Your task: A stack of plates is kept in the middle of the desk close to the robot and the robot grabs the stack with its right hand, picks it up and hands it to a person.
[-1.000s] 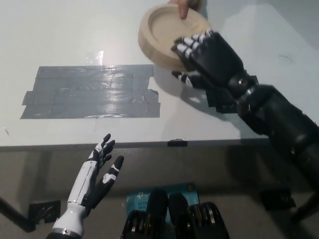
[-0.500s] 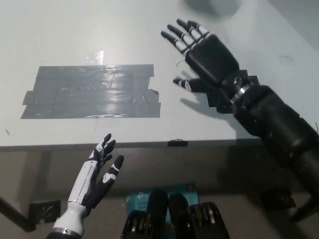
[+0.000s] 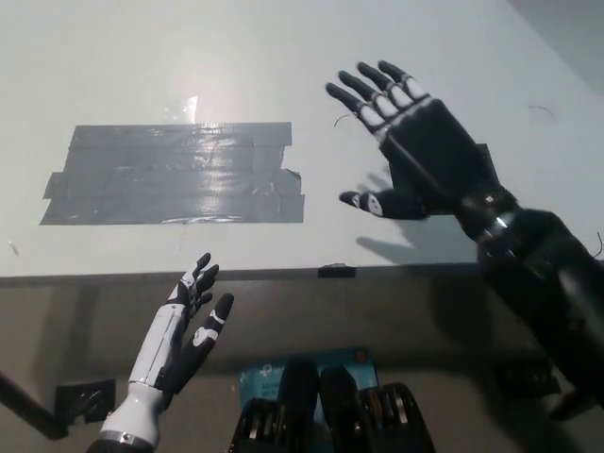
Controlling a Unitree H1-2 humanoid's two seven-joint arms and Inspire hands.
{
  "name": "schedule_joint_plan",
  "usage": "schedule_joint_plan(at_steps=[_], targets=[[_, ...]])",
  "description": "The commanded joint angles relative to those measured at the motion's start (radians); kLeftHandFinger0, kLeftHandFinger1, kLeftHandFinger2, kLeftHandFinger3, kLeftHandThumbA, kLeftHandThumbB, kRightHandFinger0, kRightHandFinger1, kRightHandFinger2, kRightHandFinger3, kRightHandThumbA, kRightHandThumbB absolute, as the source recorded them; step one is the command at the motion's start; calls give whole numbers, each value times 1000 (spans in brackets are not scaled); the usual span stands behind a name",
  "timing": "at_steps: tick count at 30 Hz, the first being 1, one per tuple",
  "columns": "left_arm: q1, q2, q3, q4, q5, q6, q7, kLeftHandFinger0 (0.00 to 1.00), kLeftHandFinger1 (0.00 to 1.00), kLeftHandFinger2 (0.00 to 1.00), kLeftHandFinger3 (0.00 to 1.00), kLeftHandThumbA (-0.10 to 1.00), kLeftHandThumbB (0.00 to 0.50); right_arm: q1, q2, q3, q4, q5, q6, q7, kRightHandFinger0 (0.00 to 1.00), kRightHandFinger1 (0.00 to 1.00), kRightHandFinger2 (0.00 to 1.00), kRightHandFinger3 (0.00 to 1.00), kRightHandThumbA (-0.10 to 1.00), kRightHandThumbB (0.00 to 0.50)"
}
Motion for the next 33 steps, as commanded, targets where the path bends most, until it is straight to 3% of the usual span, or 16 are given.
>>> schedule_joint_plan(at_steps=[1,2,3,5,7,9,11,12,14,18,21,22,26,33], targets=[[-10,10,6,-19,1,-21,-7,1000,1000,1000,1000,799,0,262,-140,-241,-752,379,185,173,1000,1000,1000,1000,921,478],[-5,7,5,-18,3,-24,-5,1000,1000,1000,1000,792,0,321,-138,-252,-796,405,185,150,1000,1000,1000,1000,901,472],[-2,6,4,-18,5,-26,-3,1000,1000,1000,1000,774,0,352,-134,-258,-816,424,182,136,1000,1000,1000,1000,960,494],[6,3,8,-16,4,-30,2,1000,1000,1000,1000,765,0,409,-123,-261,-836,468,170,109,1000,1000,1000,1000,880,454],[40,-2,11,-22,6,-35,12,999,1000,1000,1000,762,0,553,-22,-224,-769,621,76,-12,1000,1000,1000,1000,921,407],[48,-4,12,-22,6,-38,15,998,1000,1000,1000,761,0,573,1,-218,-744,636,58,-20,1000,1000,1000,1000,926,407],[66,-9,11,-19,4,-50,18,999,1000,1000,1000,761,0,618,49,-200,-644,666,-39,-56,1000,1000,1000,1000,941,328],[72,-13,12,-16,0,-61,21,999,1000,1000,1000,752,0,641,86,-197,-582,697,-77,-71,1000,1000,1000,1000,939,331],[85,-15,17,-18,-6,-68,24,999,1000,1000,1000,747,0,670,147,-199,-479,693,-116,-89,1000,1000,1000,1000,1000,286],[93,-15,25,-20,-10,-67,26,1000,1000,1000,1000,792,0,700,233,-201,-317,696,-122,-67,1000,1000,1000,1000,1000,283],[94,-21,31,-16,-14,-74,31,1000,1000,1000,1000,831,0,704,247,-208,-248,708,-105,-19,1000,1000,1000,1000,1000,249],[96,-24,36,-13,-17,-82,36,1000,1000,1000,1000,849,0,700,251,-213,-228,738,-76,20,1000,1000,1000,1000,1000,285],[108,-29,46,-8,-24,-101,42,1000,1000,1000,1000,896,0,692,255,-223,-194,786,-55,87,1000,1000,1000,1000,1000,329],[137,-39,50,-16,-30,-105,44,1000,1000,1000,1000,1000,0,715,248,-224,-187,823,-46,135,1000,1000,1000,1000,1000,294]])
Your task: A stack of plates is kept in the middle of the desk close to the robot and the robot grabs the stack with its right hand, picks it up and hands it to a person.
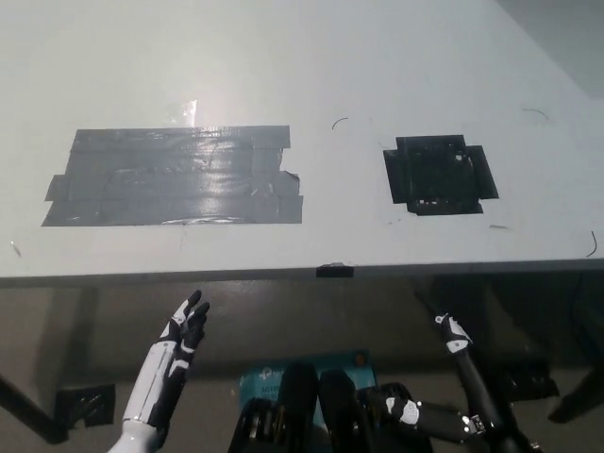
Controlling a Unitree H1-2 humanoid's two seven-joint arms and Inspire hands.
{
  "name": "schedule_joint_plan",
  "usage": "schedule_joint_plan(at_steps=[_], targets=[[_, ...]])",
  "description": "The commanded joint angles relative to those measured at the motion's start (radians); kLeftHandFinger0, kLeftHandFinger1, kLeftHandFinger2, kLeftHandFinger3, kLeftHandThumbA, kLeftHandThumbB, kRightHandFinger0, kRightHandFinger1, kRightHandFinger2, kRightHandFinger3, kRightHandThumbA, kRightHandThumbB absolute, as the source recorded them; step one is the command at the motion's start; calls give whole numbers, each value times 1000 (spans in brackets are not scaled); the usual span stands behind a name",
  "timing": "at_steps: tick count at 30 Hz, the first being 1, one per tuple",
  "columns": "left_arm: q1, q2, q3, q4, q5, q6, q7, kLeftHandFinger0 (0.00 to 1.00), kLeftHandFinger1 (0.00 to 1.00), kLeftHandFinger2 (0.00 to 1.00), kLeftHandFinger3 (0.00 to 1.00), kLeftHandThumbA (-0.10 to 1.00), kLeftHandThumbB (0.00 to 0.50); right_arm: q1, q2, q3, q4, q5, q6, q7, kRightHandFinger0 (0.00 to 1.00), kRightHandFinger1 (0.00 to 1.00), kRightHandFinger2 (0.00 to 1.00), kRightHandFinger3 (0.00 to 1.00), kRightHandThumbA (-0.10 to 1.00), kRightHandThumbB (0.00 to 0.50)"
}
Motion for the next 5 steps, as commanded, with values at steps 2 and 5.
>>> schedule_joint_plan(at_steps=[2,5], targets=[[33,-19,33,-21,-20,-87,36,1000,1000,1000,1000,1000,0,16,22,-51,9,266,-54,81,1000,1000,1000,1000,999,300],[39,-24,34,-21,-15,-90,34,1000,1000,1000,1000,1000,0,23,19,-51,2,257,-42,89,1000,1000,1000,1000,1000,306]])
